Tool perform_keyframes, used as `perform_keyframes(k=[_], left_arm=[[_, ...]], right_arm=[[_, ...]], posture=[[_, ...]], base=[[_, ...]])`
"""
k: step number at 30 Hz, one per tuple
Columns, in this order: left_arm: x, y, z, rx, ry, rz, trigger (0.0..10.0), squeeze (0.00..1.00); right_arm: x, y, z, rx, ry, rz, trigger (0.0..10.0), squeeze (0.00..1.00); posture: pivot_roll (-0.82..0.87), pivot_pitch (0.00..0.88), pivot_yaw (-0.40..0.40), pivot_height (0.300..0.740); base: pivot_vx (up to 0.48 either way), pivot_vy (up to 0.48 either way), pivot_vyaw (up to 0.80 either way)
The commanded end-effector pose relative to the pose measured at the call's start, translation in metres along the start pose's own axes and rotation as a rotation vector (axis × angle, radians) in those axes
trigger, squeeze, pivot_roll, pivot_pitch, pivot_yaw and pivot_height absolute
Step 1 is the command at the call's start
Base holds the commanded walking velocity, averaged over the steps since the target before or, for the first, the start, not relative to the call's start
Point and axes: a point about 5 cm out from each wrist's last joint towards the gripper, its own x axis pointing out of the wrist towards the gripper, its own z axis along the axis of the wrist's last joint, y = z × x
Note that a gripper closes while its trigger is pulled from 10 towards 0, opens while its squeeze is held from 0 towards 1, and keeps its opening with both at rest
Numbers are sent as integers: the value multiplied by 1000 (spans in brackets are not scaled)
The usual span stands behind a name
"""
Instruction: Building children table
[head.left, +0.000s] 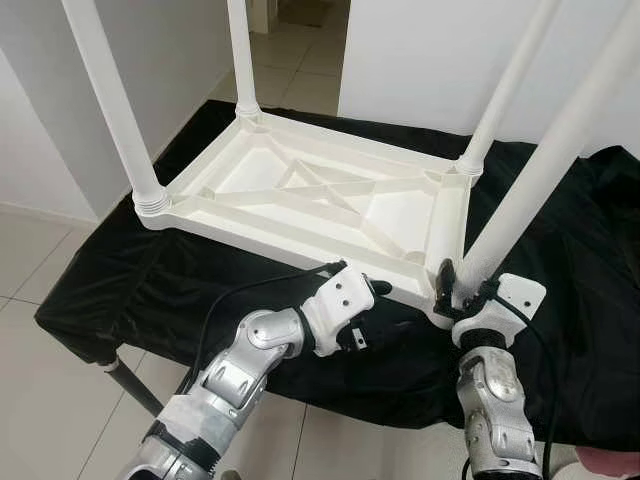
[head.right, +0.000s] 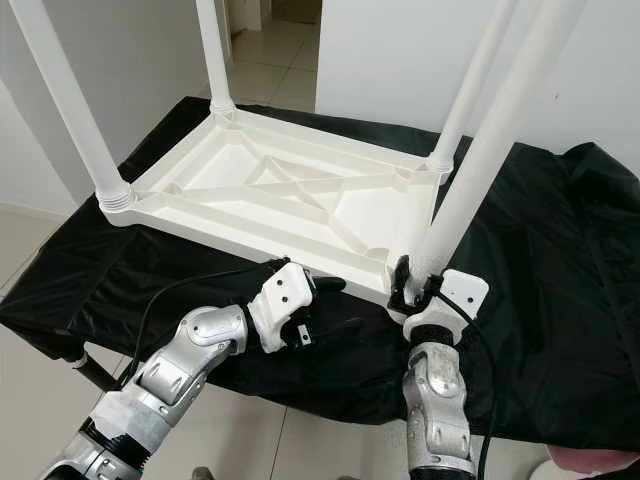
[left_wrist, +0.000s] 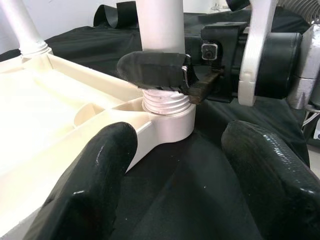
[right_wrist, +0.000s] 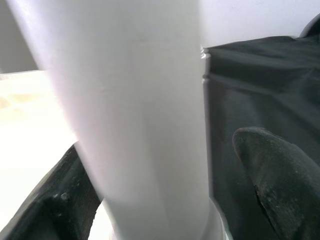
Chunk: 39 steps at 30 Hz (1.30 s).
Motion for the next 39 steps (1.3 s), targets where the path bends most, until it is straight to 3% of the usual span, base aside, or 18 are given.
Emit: perform_keyframes(k=[1, 14, 17, 25, 26, 27, 28, 29, 39], left_arm=[[1, -1, 2, 10, 5, -18, 10000, 0], [2, -2, 2, 17, 7, -24, 10000, 0], [3, -3, 3, 18, 5, -24, 10000, 0], [5, -3, 4, 35, 7, -31, 10000, 0], [6, -2, 5, 36, 6, -29, 10000, 0], [6, -2, 5, 36, 6, -29, 10000, 0], [6, -2, 5, 36, 6, -26, 10000, 0], [5, -1, 5, 37, 5, -24, 10000, 0], [3, -1, 5, 35, 11, -14, 10000, 0]], right_arm=[[-1, -6, -2, -3, -8, 79, 10000, 0], [8, -17, -2, -73, 35, 359, 10000, 0], [19, -21, 1, -104, 55, 491, 10000, 0], [33, -24, 1, -154, 112, 619, 10000, 0], [34, -26, 1, -162, 123, 628, 3216, 0], [34, -26, 1, -162, 123, 628, 3216, 0], [35, -27, 0, -165, 130, 630, 745, 0], [35, -29, -1, -165, 142, 642, 0, 0], [32, -40, -6, -166, 182, 673, 0, 0]], posture=[[-88, 0, -32, 740], [-84, 0, -25, 740], [-85, 0, -22, 740], [-79, 0, -22, 740], [-75, 0, -26, 740], [-75, 0, -26, 740], [-75, 0, -26, 740], [-72, 0, -27, 740], [-66, 0, -25, 740]], base=[[0, 0, 0], [0, 0, 0], [0, 0, 0], [0, 0, 0], [0, 0, 0], [0, 0, 0], [0, 0, 0], [0, 0, 0], [0, 0, 0]])
